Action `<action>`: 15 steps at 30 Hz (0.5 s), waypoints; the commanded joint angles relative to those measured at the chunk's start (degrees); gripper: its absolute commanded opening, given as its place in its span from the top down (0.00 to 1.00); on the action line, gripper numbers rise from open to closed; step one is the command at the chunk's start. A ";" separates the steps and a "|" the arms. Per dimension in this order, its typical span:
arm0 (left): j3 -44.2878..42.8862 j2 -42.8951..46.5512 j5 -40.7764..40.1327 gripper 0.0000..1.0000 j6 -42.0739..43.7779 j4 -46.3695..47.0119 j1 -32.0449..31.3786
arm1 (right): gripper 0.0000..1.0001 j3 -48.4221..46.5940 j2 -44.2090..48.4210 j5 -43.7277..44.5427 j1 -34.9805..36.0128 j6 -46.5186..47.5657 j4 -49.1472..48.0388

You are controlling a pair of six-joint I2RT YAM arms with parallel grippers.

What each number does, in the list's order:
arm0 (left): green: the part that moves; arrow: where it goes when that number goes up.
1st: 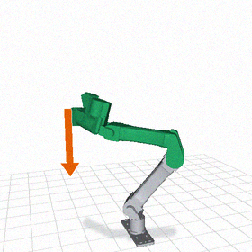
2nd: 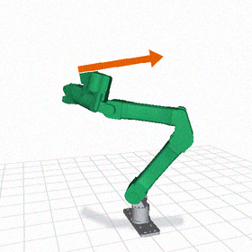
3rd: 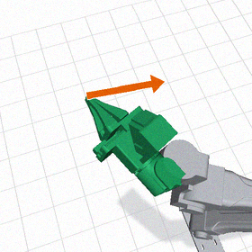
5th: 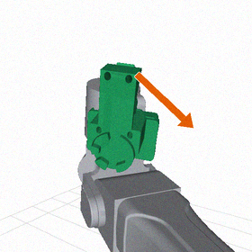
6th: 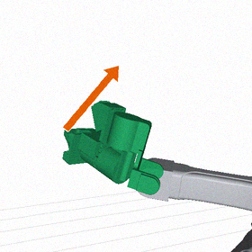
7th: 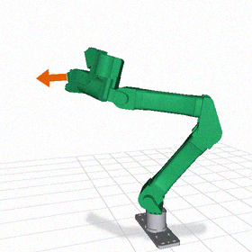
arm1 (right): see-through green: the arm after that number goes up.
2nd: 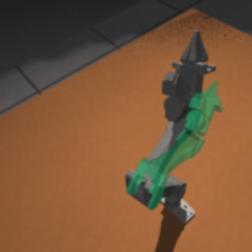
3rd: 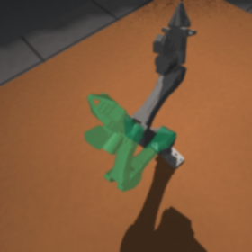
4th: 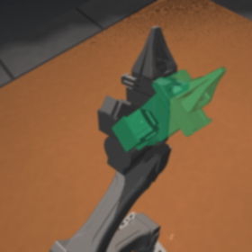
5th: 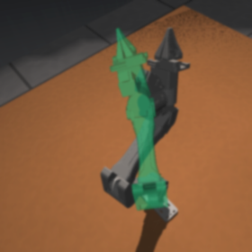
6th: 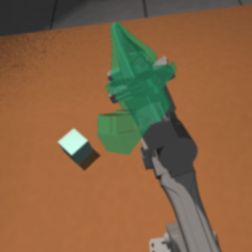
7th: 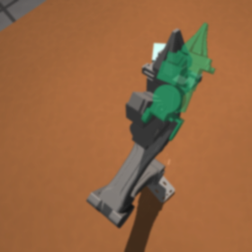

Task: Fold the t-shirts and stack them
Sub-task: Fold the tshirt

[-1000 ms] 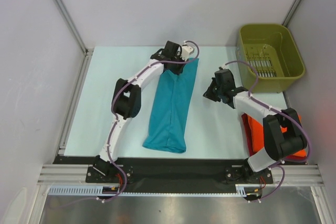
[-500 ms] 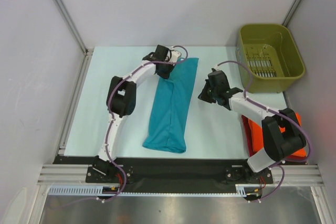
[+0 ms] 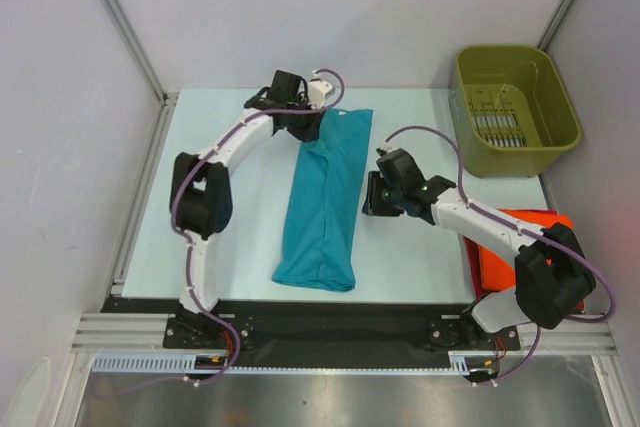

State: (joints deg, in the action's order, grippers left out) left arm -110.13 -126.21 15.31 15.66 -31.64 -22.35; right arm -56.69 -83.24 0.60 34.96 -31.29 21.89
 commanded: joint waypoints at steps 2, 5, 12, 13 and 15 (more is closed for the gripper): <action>11.98 16.16 13.40 0.66 6.54 -3.77 0.64 | 0.55 3.41 4.75 -4.11 6.60 2.55 5.80; 22.80 22.40 20.35 0.64 15.93 -12.02 0.29 | 0.47 7.45 6.34 -8.59 10.38 0.89 3.69; 49.10 36.55 19.05 0.56 25.19 -15.56 0.38 | 0.44 12.48 2.75 -13.25 13.29 -2.90 -2.64; 51.83 39.26 19.05 0.56 26.77 -15.30 0.29 | 0.45 12.48 0.39 -15.08 13.38 -2.81 -2.90; 58.60 41.30 19.49 0.54 30.65 -14.42 0.20 | 0.48 12.91 -1.21 -18.86 13.99 -2.38 -5.36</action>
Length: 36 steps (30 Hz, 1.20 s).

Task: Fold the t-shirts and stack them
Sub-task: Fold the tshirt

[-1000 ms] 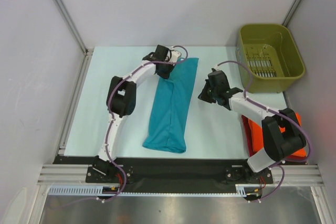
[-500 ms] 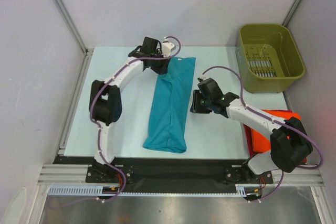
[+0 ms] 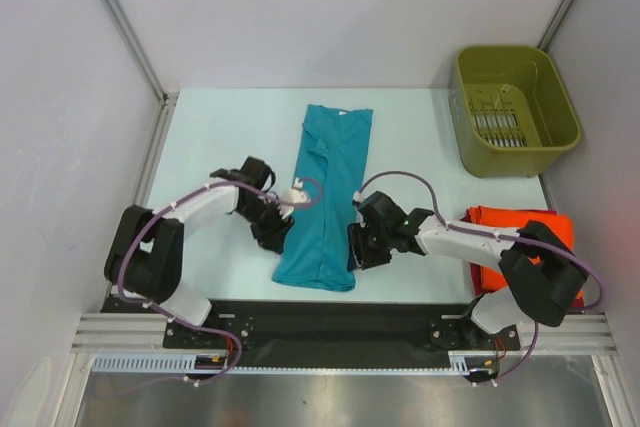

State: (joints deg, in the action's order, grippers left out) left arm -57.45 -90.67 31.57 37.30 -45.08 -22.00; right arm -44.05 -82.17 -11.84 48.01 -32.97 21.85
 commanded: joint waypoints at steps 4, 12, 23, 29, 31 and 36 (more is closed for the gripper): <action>12.61 9.01 4.90 0.53 13.57 -1.06 -2.25 | 0.74 0.37 -5.62 -9.87 1.74 -0.52 -6.73; 15.88 14.55 6.74 0.55 16.93 -2.38 -9.99 | 1.00 1.69 -4.76 -7.95 0.77 1.33 -2.43; 6.74 14.83 8.42 0.55 17.62 1.39 -22.28 | 1.00 1.87 -4.75 -10.92 -2.57 7.22 1.54; 7.26 14.82 8.94 0.50 28.78 8.69 -26.69 | 0.68 0.72 -3.61 -12.86 -2.31 3.02 0.48; 8.66 14.74 8.25 0.48 33.53 10.35 -28.01 | 0.52 0.81 -2.65 -13.04 -2.22 2.13 -0.57; 11.74 13.07 4.91 0.45 39.94 16.15 -32.13 | 0.49 1.77 -1.59 -11.46 -3.27 1.51 0.22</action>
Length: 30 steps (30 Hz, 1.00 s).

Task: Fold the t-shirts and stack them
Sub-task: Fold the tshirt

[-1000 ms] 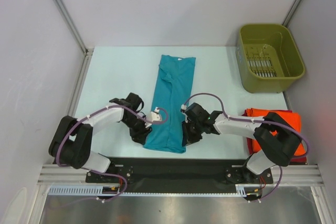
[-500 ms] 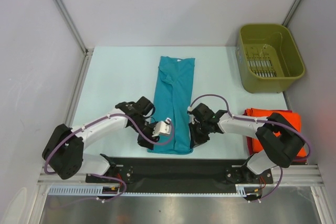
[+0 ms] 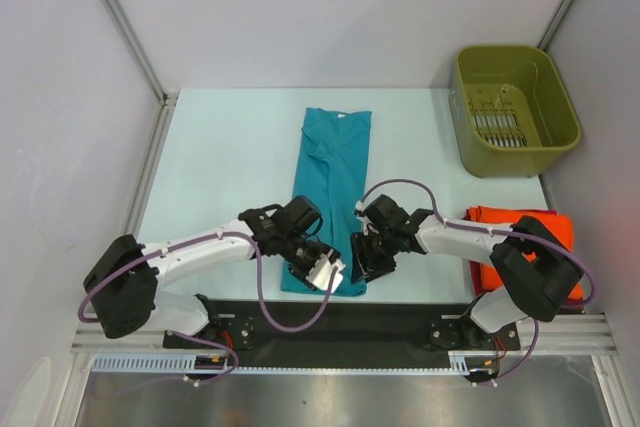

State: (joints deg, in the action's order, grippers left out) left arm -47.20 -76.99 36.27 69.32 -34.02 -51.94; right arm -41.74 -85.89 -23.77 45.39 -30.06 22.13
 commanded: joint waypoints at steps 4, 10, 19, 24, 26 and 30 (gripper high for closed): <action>3.68 -2.37 -0.94 0.46 11.18 6.15 -4.74 | 0.48 1.57 4.32 0.21 -1.79 -2.45 -0.07; 7.64 -3.86 -3.92 0.52 8.73 13.18 -6.85 | 0.48 5.08 7.92 0.92 -1.44 -4.12 -1.21; 6.33 -5.71 -5.69 0.62 2.66 16.80 -7.91 | 0.48 7.72 10.56 1.88 -1.35 -5.27 -2.00; 7.21 -6.33 -8.32 0.73 3.36 18.11 -8.26 | 0.48 7.55 10.74 1.97 -1.44 -5.01 -2.00; 6.95 -6.50 -7.98 0.80 3.98 17.24 -8.35 | 0.48 7.55 10.74 1.88 -1.53 -4.83 -2.18; 5.98 -6.42 -6.56 0.99 2.93 16.08 -9.05 | 0.48 7.46 10.74 2.15 -1.70 -4.48 -1.74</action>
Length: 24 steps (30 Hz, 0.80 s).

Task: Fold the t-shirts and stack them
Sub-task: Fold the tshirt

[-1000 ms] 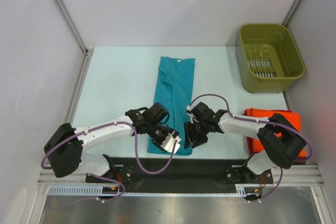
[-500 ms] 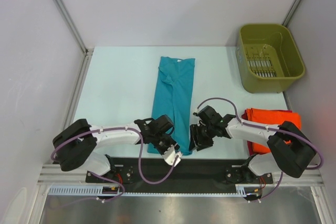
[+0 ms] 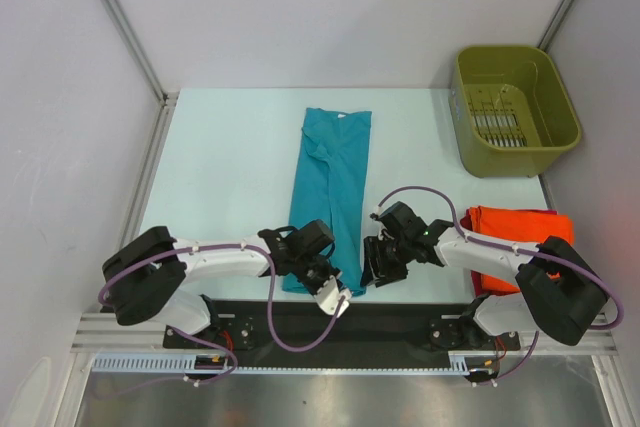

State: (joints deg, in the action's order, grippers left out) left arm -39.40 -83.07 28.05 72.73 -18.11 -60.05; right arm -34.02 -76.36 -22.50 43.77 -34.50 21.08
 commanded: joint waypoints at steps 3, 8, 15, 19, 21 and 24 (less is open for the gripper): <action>-2.35 -0.60 0.95 1.00 -1.80 0.45 -1.21 | 0.48 -0.26 1.73 0.97 -0.26 0.14 -0.43; -4.81 -0.16 3.23 0.82 -7.06 -3.51 -1.65 | 0.48 -0.08 1.91 1.50 -0.52 0.66 0.10; -2.96 -1.30 -1.94 0.54 -9.79 4.13 -2.26 | 0.48 -0.26 1.39 1.14 -0.61 0.66 -0.43; -4.37 -3.68 -3.62 0.71 -11.64 4.93 -2.53 | 0.49 0.01 2.00 1.67 -0.53 0.58 0.01; -4.37 -4.29 -3.79 0.79 -10.68 3.00 -2.61 | 0.49 0.27 2.62 1.76 -0.61 0.49 0.01; -4.11 -4.21 -4.23 0.87 -9.54 0.19 -2.61 | 0.49 0.80 3.49 2.11 -0.79 0.31 -0.07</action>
State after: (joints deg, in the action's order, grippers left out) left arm -42.13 -87.29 24.14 62.96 -15.92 -62.24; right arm -33.69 -75.02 -21.28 43.35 -34.48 21.15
